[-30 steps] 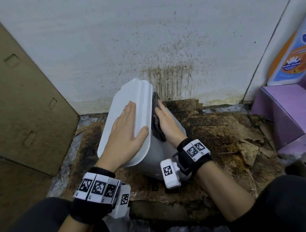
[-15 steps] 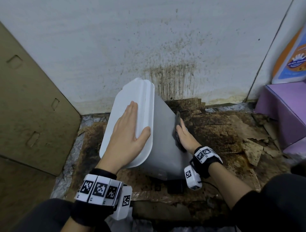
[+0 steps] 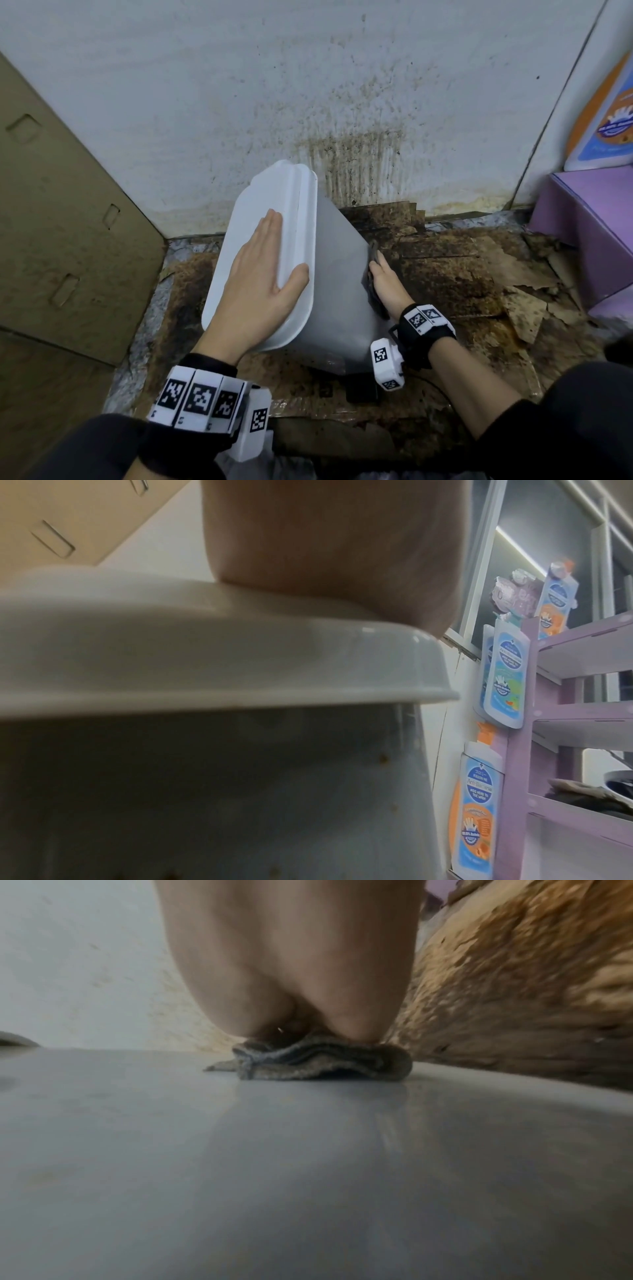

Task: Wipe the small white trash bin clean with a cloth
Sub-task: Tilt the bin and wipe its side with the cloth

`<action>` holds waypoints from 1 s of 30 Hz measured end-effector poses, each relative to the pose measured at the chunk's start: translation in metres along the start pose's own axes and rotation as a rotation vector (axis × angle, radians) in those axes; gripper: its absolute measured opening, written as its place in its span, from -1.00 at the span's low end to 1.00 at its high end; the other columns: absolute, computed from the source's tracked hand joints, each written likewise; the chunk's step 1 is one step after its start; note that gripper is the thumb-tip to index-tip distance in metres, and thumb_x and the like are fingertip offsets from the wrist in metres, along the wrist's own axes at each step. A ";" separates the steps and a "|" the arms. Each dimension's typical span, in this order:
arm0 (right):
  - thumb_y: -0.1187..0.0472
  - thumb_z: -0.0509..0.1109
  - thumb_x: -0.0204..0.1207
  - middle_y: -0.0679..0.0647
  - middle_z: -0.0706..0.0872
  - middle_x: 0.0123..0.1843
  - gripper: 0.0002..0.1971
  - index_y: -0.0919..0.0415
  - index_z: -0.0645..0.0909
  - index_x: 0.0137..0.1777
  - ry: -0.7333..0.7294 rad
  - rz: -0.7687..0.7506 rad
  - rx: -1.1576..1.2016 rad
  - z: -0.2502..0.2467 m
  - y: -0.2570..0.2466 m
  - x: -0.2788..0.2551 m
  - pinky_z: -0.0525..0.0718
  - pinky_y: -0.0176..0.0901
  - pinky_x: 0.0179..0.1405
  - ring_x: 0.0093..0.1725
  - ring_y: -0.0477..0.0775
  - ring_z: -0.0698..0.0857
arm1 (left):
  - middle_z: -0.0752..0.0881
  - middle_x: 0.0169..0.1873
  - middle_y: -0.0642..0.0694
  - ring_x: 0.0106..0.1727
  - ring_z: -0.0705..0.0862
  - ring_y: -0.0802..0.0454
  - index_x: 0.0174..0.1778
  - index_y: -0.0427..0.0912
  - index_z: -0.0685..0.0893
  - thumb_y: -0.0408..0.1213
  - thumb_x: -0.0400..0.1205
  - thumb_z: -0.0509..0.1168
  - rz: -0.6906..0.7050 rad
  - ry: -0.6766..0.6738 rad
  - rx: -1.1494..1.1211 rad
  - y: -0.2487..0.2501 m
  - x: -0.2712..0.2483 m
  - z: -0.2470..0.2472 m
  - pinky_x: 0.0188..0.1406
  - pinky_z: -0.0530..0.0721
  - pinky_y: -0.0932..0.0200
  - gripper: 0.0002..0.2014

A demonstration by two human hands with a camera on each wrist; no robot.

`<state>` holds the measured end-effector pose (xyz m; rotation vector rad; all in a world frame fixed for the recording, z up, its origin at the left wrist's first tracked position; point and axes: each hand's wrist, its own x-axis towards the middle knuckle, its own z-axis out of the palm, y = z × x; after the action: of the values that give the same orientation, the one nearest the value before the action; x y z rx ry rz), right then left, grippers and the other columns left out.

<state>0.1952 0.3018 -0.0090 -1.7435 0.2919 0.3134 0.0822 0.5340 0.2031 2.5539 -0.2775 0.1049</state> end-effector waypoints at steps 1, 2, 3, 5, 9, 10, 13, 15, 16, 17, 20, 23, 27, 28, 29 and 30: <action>-0.32 0.04 0.60 -0.13 0.16 0.84 -0.23 -0.18 0.08 0.82 -0.008 -0.043 0.012 0.006 -0.025 -0.013 0.08 0.19 0.81 0.82 0.04 0.14 | -0.12 0.83 0.13 0.81 -0.14 0.27 0.85 -0.01 -0.12 0.17 0.69 0.04 -0.002 -0.001 0.001 0.000 0.000 0.000 0.70 -0.19 0.31 -0.17; -0.19 0.03 0.74 -0.10 0.09 0.86 -0.32 -0.08 0.06 0.84 -0.020 -0.083 0.031 0.010 -0.046 -0.021 0.03 0.16 0.82 0.83 0.02 0.06 | -0.12 0.83 0.13 0.81 -0.14 0.27 0.85 -0.01 -0.11 0.17 0.69 0.05 -0.002 -0.001 0.001 0.000 0.000 -0.001 0.70 -0.18 0.30 -0.17; -0.06 0.01 0.82 -0.08 0.03 0.86 -0.39 0.00 0.03 0.84 -0.029 -0.123 0.053 0.014 -0.065 -0.029 -0.01 0.14 0.83 0.84 0.00 0.01 | -0.12 0.83 0.12 0.81 -0.14 0.27 0.85 -0.02 -0.11 0.16 0.70 0.05 -0.001 -0.002 0.002 0.000 0.000 -0.001 0.71 -0.18 0.30 -0.17; 0.06 -0.03 0.87 -0.05 -0.03 0.87 -0.43 0.06 0.00 0.85 -0.044 -0.203 0.083 0.021 -0.095 -0.037 -0.07 0.12 0.83 0.84 -0.02 -0.06 | -0.13 0.83 0.14 0.81 -0.15 0.28 0.85 -0.01 -0.12 0.17 0.70 0.04 0.003 -0.006 0.003 0.001 0.000 -0.001 0.72 -0.17 0.27 -0.17; 0.05 -0.05 0.89 -0.13 -0.05 0.87 -0.45 0.01 -0.03 0.85 -0.135 -0.333 0.130 0.032 -0.134 -0.053 -0.12 0.05 0.83 0.83 -0.12 -0.11 | -0.13 0.83 0.15 0.80 -0.16 0.30 0.85 0.00 -0.12 0.22 0.68 0.02 0.011 -0.009 -0.007 -0.001 -0.001 0.000 0.78 -0.14 0.18 -0.16; 0.04 -0.05 0.89 -0.15 -0.06 0.86 -0.45 0.00 -0.03 0.85 -0.161 -0.367 0.120 0.033 -0.138 -0.057 -0.12 0.01 0.83 0.83 -0.15 -0.11 | -0.13 0.83 0.15 0.80 -0.16 0.31 0.85 0.00 -0.12 0.23 0.67 0.01 0.006 -0.009 -0.013 -0.002 -0.001 0.000 0.78 -0.13 0.17 -0.15; 0.01 -0.06 0.90 -0.20 -0.13 0.86 -0.44 -0.06 -0.09 0.84 -0.218 -0.426 0.056 0.031 -0.138 -0.064 -0.15 -0.11 0.79 0.82 -0.21 -0.17 | -0.13 0.82 0.16 0.80 -0.16 0.30 0.85 -0.01 -0.11 0.26 0.64 -0.02 -0.004 -0.011 -0.017 -0.003 -0.001 -0.002 0.79 -0.13 0.16 -0.13; -0.02 -0.06 0.90 -0.22 -0.18 0.85 -0.43 -0.10 -0.15 0.84 -0.241 -0.449 -0.013 0.029 -0.133 -0.065 -0.18 -0.18 0.75 0.80 -0.24 -0.21 | -0.13 0.83 0.15 0.80 -0.16 0.30 0.85 0.00 -0.12 0.22 0.67 0.01 -0.005 -0.013 -0.022 -0.003 -0.002 -0.002 0.79 -0.13 0.15 -0.15; -0.03 -0.06 0.90 -0.22 -0.19 0.85 -0.42 -0.10 -0.17 0.84 -0.246 -0.463 -0.048 0.027 -0.130 -0.064 -0.19 -0.21 0.74 0.80 -0.25 -0.22 | -0.13 0.83 0.15 0.80 -0.16 0.31 0.85 0.00 -0.12 0.20 0.69 0.03 -0.005 -0.014 -0.022 -0.003 -0.002 -0.002 0.79 -0.13 0.16 -0.16; -0.03 -0.06 0.90 -0.21 -0.20 0.85 -0.41 -0.08 -0.18 0.84 -0.248 -0.471 -0.079 0.025 -0.128 -0.062 -0.21 -0.23 0.74 0.80 -0.26 -0.22 | -0.13 0.83 0.16 0.80 -0.16 0.31 0.85 0.00 -0.12 0.19 0.70 0.04 -0.004 -0.015 -0.021 -0.003 -0.002 -0.002 0.78 -0.14 0.18 -0.17; -0.01 -0.06 0.90 -0.15 -0.20 0.86 -0.40 -0.01 -0.20 0.84 -0.247 -0.443 -0.145 0.015 -0.116 -0.051 -0.20 -0.20 0.78 0.81 -0.22 -0.16 | -0.13 0.82 0.17 0.80 -0.15 0.30 0.85 0.01 -0.12 0.19 0.70 0.03 -0.002 -0.014 -0.019 -0.004 -0.001 -0.002 0.78 -0.13 0.16 -0.18; -0.04 -0.07 0.89 -0.15 -0.14 0.86 -0.40 -0.03 -0.19 0.84 -0.223 -0.369 -0.214 0.001 -0.087 -0.035 -0.13 -0.10 0.81 0.82 -0.18 -0.09 | -0.12 0.82 0.18 0.80 -0.14 0.29 0.85 0.02 -0.12 0.22 0.68 0.02 -0.003 -0.012 -0.022 -0.005 -0.001 -0.003 0.78 -0.13 0.17 -0.16; -0.02 -0.06 0.88 -0.18 -0.04 0.85 -0.41 -0.12 -0.16 0.84 -0.222 -0.235 -0.167 -0.018 -0.045 -0.021 -0.01 -0.08 0.79 0.82 -0.09 0.03 | -0.10 0.82 0.18 0.80 -0.13 0.30 0.84 0.02 -0.10 0.28 0.63 -0.01 -0.002 -0.006 -0.041 -0.006 -0.001 -0.002 0.78 -0.13 0.19 -0.13; 0.00 -0.06 0.89 -0.17 -0.02 0.85 -0.42 -0.11 -0.17 0.84 -0.224 -0.190 -0.158 -0.022 -0.039 -0.021 0.02 -0.13 0.76 0.82 -0.07 0.05 | -0.10 0.82 0.17 0.80 -0.13 0.30 0.84 0.02 -0.10 0.29 0.62 -0.02 0.000 -0.006 -0.043 -0.006 -0.001 -0.002 0.78 -0.12 0.18 -0.12; 0.01 -0.07 0.89 -0.15 0.01 0.85 -0.42 -0.09 -0.17 0.84 -0.223 -0.153 -0.158 -0.025 -0.035 -0.021 0.04 -0.16 0.73 0.82 -0.04 0.08 | -0.10 0.82 0.17 0.80 -0.13 0.30 0.84 0.03 -0.11 0.29 0.62 -0.02 0.002 -0.007 -0.042 -0.005 -0.001 -0.001 0.79 -0.12 0.17 -0.12; 0.02 -0.07 0.89 -0.12 0.05 0.84 -0.43 -0.07 -0.16 0.84 -0.215 -0.121 -0.165 -0.027 -0.032 -0.020 0.07 -0.15 0.71 0.81 -0.01 0.11 | -0.10 0.82 0.17 0.80 -0.13 0.31 0.84 0.03 -0.11 0.29 0.62 -0.02 0.004 -0.007 -0.040 -0.005 -0.001 -0.001 0.79 -0.12 0.16 -0.12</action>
<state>0.1897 0.2822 0.0327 -1.8615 0.0047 0.4433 0.0827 0.5389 0.2007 2.5144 -0.2850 0.0910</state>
